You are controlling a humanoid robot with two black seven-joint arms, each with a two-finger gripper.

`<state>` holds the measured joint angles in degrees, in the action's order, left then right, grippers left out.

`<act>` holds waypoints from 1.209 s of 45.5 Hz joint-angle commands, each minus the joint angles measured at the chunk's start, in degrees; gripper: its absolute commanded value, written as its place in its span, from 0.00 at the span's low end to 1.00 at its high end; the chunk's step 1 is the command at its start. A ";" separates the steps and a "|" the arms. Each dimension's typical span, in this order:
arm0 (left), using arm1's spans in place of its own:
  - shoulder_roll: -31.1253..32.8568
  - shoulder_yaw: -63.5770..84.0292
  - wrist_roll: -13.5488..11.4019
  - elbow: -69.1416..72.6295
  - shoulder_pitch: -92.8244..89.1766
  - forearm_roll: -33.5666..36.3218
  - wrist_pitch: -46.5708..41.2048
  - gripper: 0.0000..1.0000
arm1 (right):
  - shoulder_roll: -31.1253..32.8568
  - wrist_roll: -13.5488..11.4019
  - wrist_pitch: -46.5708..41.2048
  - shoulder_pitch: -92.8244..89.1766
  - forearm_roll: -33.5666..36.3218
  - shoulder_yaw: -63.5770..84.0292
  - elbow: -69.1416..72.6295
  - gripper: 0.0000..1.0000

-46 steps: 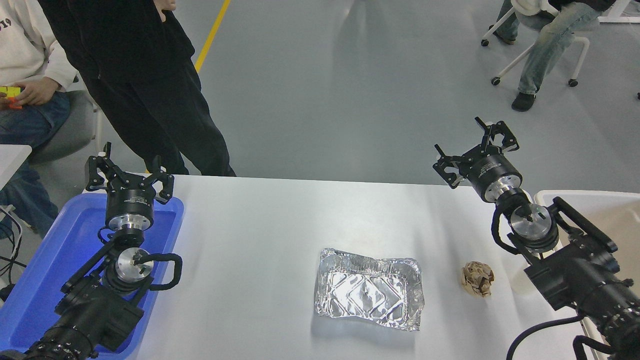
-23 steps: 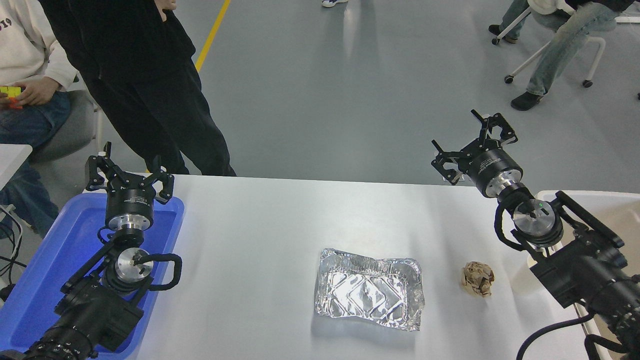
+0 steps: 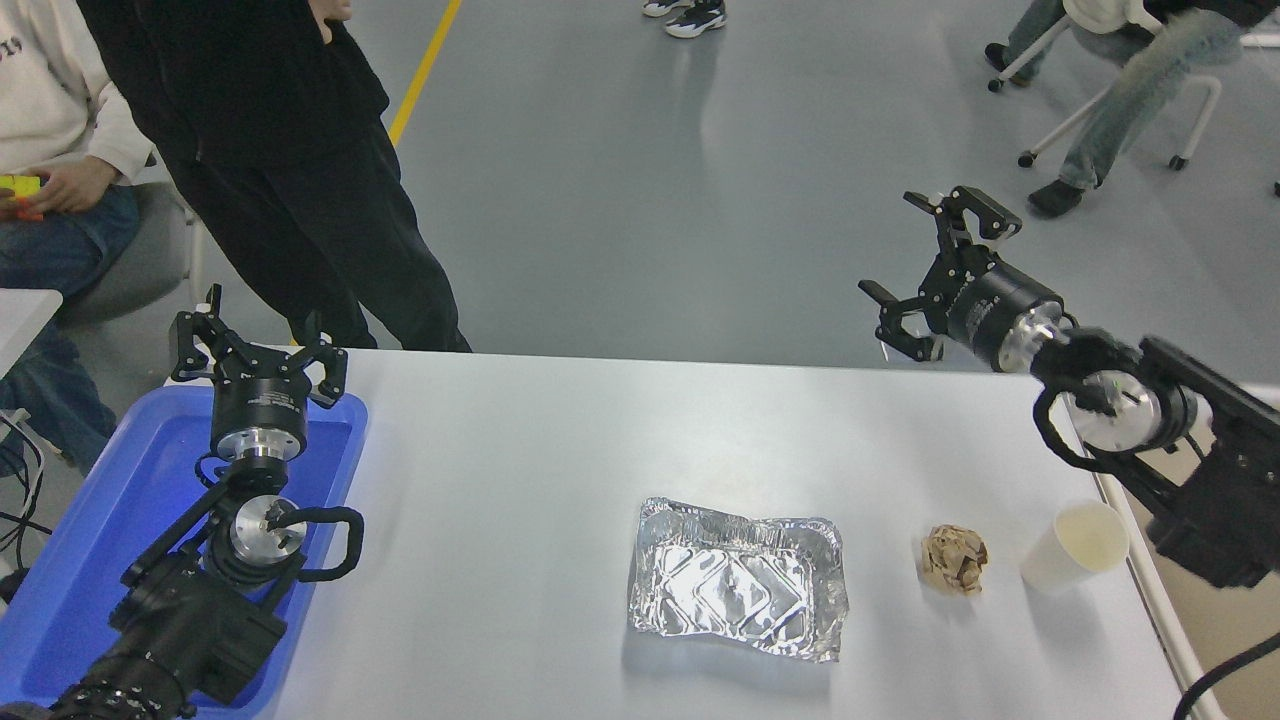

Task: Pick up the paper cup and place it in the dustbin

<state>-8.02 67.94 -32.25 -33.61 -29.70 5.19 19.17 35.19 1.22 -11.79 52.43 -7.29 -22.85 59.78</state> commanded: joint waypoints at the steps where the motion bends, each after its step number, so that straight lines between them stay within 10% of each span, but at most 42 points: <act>1: 0.02 0.00 0.00 -0.06 0.00 0.00 -0.01 0.99 | 6.47 0.10 0.63 20.93 -1.41 33.46 3.32 1.00; 14: -0.06 0.00 0.00 -0.05 0.00 0.00 -0.01 0.99 | 7.26 0.10 -0.77 49.16 -3.69 65.30 13.77 1.00; 55: -0.06 0.00 0.00 -0.05 0.00 0.00 -0.01 0.99 | 11.13 0.18 -24.06 78.97 -22.24 83.41 34.70 1.00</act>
<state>-8.07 67.94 -32.26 -33.62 -29.71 5.18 19.16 45.62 1.38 -29.54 125.90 -27.22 58.93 92.16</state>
